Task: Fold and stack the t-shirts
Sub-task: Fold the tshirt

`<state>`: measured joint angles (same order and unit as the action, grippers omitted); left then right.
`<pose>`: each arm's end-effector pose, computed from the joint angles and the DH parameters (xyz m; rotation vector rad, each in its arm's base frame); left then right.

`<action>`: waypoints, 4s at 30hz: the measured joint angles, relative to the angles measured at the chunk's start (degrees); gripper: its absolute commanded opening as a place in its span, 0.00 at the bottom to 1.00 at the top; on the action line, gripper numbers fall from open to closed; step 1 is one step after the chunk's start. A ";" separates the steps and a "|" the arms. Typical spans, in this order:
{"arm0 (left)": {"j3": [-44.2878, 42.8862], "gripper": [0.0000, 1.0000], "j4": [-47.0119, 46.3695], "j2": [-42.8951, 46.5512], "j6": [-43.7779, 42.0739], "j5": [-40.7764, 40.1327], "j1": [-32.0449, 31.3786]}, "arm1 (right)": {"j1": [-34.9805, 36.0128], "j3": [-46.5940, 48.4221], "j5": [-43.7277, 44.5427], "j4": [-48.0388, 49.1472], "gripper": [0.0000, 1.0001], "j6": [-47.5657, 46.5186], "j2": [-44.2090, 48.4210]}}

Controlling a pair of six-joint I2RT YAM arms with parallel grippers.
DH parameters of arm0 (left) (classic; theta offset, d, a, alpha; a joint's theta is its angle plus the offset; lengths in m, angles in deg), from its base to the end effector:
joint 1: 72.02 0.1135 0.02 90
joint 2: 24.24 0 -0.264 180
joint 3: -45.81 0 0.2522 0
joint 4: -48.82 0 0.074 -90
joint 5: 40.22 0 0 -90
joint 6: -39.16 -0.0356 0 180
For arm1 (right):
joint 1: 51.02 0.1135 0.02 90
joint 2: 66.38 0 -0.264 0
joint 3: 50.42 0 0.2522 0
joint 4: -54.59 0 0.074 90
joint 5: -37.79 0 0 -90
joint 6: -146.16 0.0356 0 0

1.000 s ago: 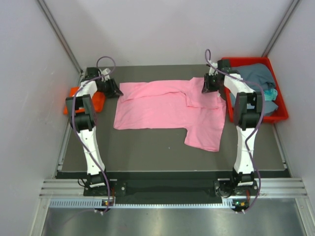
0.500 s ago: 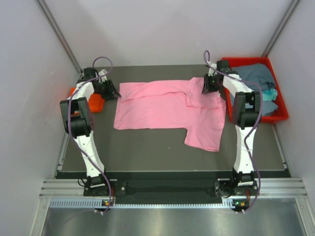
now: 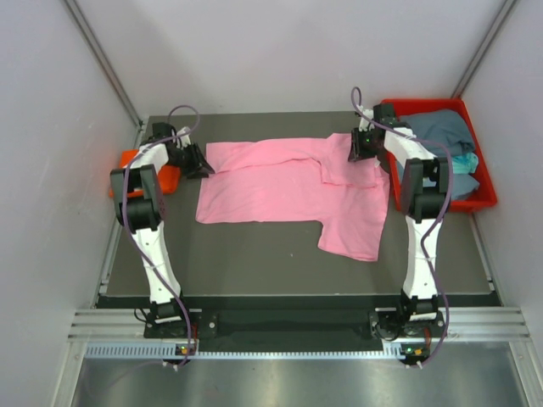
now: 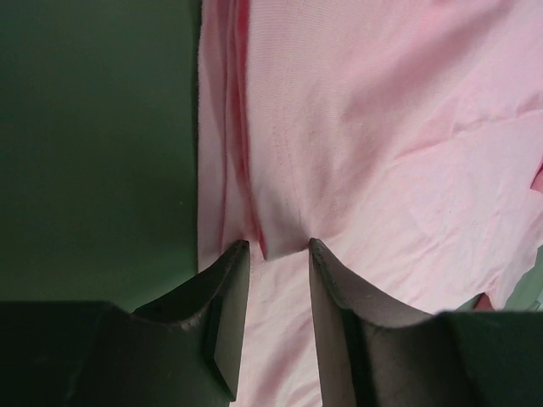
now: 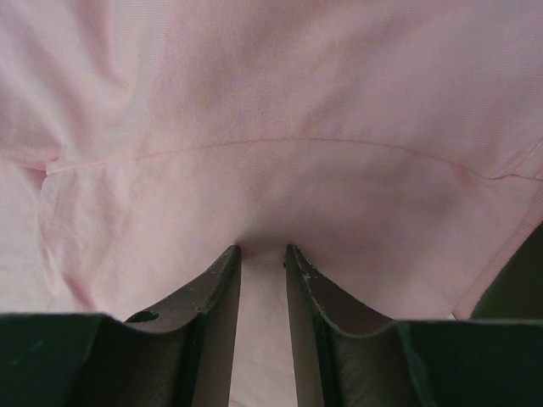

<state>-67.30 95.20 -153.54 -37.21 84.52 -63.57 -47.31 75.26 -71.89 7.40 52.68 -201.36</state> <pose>0.4748 0.0500 0.1558 -0.3000 2.5639 -0.8327 0.5130 0.0453 0.1698 -0.2899 2.5117 0.4395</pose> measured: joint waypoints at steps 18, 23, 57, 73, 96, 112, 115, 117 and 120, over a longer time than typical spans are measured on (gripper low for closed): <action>-1.18 0.01 -0.74 -0.02 -0.37 -0.22 -0.55 | 0.31 0.28 0.44 0.13 0.29 -0.02 -0.11; -1.84 0.00 -0.44 0.02 -1.42 -1.01 -0.04 | 0.31 0.28 0.61 0.22 0.29 -0.15 -0.11; -5.18 0.00 1.55 2.27 -6.10 -6.71 0.94 | -0.24 -4.70 2.86 0.61 0.33 -2.12 4.50; -4.59 0.01 3.98 4.33 -6.25 -1.22 1.03 | -1.62 -8.55 2.43 0.81 0.33 -2.47 10.95; -4.98 0.35 7.85 5.49 -6.19 -8.20 1.29 | -1.62 -16.94 1.16 -0.59 0.39 -4.17 16.85; 1.79 0.32 8.26 5.49 -3.56 -6.43 1.31 | -1.62 -22.18 6.86 -2.19 0.40 -9.53 18.97; 3.50 0.31 8.79 5.49 -2.97 -6.23 1.31 | -1.62 -23.47 7.87 -2.29 0.41 -10.12 19.74; 3.74 0.31 8.98 5.49 -2.80 -6.25 1.31 | -1.62 -24.24 8.31 -2.36 0.40 -10.47 20.28; 3.74 0.31 8.98 5.49 -2.73 -6.32 1.31 | -1.62 -25.31 8.90 -2.47 0.40 -10.93 21.16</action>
<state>-63.56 104.18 -148.05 -39.94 78.20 -62.26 -48.93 49.95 -62.99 4.93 41.75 -180.20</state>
